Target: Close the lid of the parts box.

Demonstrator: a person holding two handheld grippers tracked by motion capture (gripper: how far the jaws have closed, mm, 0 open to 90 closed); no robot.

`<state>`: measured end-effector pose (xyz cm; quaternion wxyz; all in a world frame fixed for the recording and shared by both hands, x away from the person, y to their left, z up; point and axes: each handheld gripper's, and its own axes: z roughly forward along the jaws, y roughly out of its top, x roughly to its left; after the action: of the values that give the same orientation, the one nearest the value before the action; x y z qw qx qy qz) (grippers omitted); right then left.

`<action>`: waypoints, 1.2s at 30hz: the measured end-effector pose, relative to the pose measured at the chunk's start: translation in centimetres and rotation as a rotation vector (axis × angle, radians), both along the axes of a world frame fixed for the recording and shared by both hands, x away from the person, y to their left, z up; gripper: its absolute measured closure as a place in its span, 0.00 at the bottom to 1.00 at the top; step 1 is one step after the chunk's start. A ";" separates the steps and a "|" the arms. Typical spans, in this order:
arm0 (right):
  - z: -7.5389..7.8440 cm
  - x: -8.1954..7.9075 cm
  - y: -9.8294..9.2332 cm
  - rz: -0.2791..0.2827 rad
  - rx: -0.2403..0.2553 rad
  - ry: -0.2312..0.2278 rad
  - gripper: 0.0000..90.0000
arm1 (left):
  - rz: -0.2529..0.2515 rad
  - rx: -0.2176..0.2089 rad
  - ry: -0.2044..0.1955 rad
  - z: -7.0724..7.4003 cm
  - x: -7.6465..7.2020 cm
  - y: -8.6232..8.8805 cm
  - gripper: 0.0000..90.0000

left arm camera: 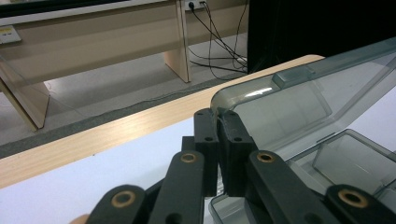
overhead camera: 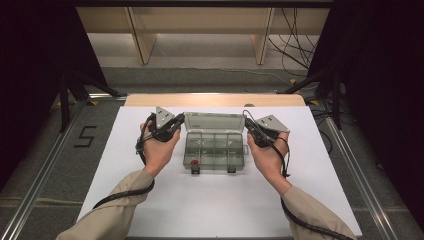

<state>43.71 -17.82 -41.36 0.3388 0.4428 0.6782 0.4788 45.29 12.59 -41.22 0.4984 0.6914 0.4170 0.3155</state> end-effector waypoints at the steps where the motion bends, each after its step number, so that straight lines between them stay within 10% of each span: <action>1: 0.0 0.0 0.0 0.000 0.000 0.000 0.98 | 0.000 0.003 0.000 0.0 0.0 0.0 0.96; 36: -0.6 -1.3 -0.2 0.026 -0.013 0.013 0.99 | -0.012 0.032 -0.018 -0.6 -1.4 0.1 0.96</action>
<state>42.37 -18.05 -41.95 0.3311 0.4350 0.6890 0.4758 43.90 12.69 -41.78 0.4929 0.6990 0.4032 0.3253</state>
